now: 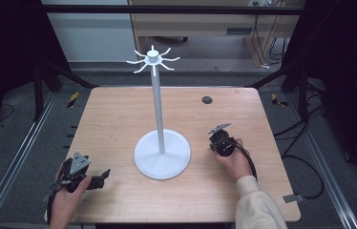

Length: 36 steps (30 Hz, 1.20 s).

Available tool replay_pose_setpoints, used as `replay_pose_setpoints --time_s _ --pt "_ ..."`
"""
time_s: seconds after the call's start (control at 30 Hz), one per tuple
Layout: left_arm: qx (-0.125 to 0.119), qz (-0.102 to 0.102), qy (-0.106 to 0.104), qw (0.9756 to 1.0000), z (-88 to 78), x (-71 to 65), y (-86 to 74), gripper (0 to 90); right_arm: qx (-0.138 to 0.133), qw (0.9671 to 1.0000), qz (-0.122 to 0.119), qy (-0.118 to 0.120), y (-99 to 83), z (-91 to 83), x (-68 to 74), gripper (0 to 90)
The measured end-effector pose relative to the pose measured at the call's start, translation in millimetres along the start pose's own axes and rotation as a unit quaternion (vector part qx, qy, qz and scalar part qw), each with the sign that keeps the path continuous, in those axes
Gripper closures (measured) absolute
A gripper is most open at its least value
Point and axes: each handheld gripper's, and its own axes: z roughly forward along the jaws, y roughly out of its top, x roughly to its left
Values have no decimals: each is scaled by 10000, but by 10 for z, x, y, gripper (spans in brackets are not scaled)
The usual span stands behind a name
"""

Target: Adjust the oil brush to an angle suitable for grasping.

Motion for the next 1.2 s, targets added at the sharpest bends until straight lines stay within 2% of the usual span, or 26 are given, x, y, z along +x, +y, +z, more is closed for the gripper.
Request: replay_pose_setpoints --time_s 0.3,0.4,0.6,0.9,1.07,1.1,1.17,1.2 --pt "-14 12 -4 10000 10 -17 17 34 122 9999 -25 -67 -18 37 -14 900" --pt "-13 12 -3 10000 10 -15 15 34 186 9996 -2 -235 -14 38 -25 900" --pt "-20 9 6 10000 9 -6 11 34 241 9982 230 -504 -23 45 -130 900" --pt "-5 30 6 10000 7 -24 14 34 222 9975 441 -511 -50 20 -199 900" --pt "-36 4 -23 10000 -7 -22 14 34 -69 9963 748 -411 -120 -252 -259 900" --pt "-36 4 -23 10000 -7 -22 14 34 -69 9963 748 -411 -120 -252 -259 900" --pt "-46 -5 -37 10000 -7 -17 16 34 -136 9955 884 -325 -190 -413 -273 900" --pt "-46 -5 -37 10000 -7 -17 16 34 -136 9955 884 -325 -190 -413 -273 900"
